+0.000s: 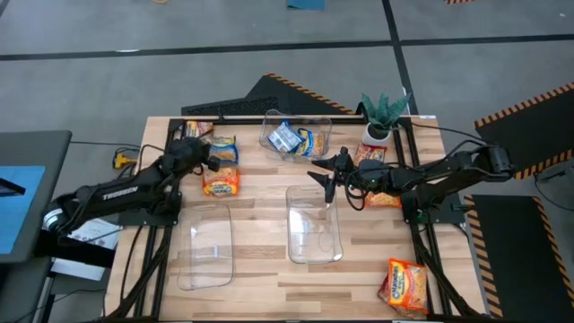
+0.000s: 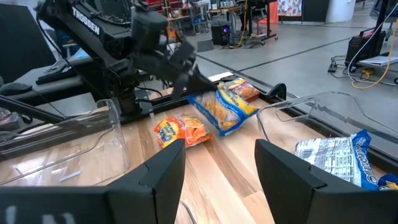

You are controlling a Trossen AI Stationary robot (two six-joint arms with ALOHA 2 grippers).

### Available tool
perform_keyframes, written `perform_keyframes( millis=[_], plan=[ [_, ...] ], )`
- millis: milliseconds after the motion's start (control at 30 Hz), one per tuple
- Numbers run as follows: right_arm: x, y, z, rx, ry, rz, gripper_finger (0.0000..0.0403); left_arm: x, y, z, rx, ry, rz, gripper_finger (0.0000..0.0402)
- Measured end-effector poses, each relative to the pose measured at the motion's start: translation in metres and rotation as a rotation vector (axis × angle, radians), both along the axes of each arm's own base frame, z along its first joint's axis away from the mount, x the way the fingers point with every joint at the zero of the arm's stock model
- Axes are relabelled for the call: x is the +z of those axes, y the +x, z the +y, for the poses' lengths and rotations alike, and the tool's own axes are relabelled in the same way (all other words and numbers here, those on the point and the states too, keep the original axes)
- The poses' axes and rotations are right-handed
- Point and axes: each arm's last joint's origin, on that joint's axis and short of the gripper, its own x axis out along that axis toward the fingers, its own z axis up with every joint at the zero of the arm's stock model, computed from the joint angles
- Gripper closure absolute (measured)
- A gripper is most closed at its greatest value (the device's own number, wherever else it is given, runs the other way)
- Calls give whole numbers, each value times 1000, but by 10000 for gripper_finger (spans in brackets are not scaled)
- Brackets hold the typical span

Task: Sort Maruchan noodles
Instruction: Put the blue noodle pack into the top transparent bin

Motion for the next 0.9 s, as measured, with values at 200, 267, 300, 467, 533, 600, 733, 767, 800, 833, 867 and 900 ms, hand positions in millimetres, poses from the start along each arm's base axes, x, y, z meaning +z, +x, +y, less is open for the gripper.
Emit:
perform_keyframes(
  millis=[200,267,300,467,533,600,733,767,800,833,867,900],
  plan=[
    [0,0,0,-2,15,-4,187,31,1,-2,-21,101,-103,401],
    [-1,0,0,-2,16,1,187,38,2,-2,-22,117,-124,401],
    [-1,0,0,-2,16,2,187,43,3,-2,-25,126,-130,401],
    [-1,0,0,-2,16,2,187,56,7,-1,-43,155,-121,401],
    [-1,0,0,-2,16,2,187,56,7,-1,-46,138,-97,401],
    [-1,0,0,-2,17,3,187,53,6,-1,-52,125,-54,401],
    [-1,0,0,-2,18,4,187,46,5,-2,-64,87,16,397],
    [-1,0,0,-2,18,4,187,45,5,-1,-82,72,24,392],
    [-1,0,0,-2,18,4,187,43,5,0,-103,58,35,386],
    [-1,0,0,-2,18,4,187,41,6,1,-123,42,43,377],
    [-1,0,0,-2,18,4,187,39,7,4,-140,25,56,367],
    [-1,0,0,-2,18,4,187,39,9,7,-148,6,76,355]
  ],
)
